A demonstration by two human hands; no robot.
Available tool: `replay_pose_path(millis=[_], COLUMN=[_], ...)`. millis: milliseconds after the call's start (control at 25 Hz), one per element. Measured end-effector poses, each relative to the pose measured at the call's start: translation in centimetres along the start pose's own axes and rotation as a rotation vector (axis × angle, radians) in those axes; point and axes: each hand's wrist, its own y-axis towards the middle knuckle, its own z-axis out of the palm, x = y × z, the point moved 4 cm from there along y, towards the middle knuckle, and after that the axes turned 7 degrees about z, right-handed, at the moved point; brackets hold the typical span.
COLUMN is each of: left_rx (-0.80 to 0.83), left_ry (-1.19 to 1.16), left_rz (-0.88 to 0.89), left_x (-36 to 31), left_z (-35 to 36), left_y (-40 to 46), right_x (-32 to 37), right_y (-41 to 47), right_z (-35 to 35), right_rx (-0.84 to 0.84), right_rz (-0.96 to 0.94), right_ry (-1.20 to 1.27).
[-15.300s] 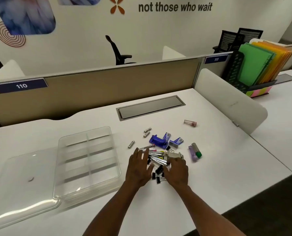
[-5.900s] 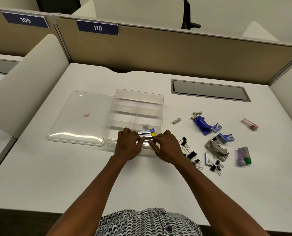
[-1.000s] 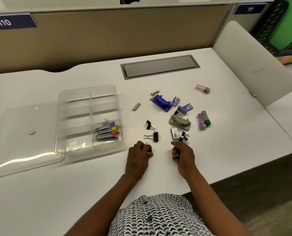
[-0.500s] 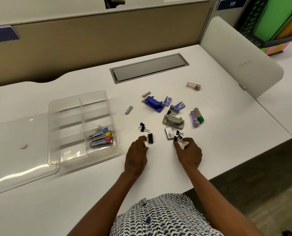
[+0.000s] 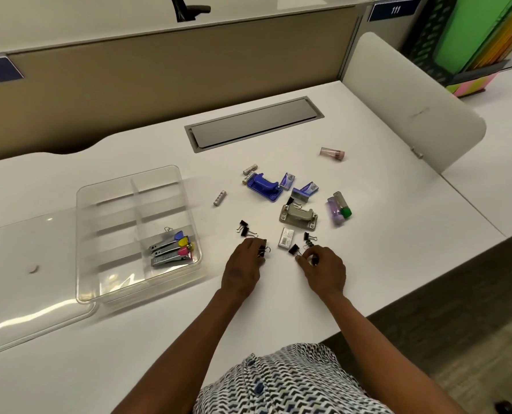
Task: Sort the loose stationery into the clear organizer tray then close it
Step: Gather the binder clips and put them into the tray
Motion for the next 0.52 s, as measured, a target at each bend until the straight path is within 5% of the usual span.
replay_pose_path(millis=[520], left_rx=[-0.045], left_ry=[0.036], left_rz=[-0.099], left_x=[-0.1], left_z=[-0.2], left_y=[-0.7], right_x=[1.3], right_y=[-0.6], right_z=[0.4], right_rx=[0.156], right_rz=[-0.031], right_ry=[0.231])
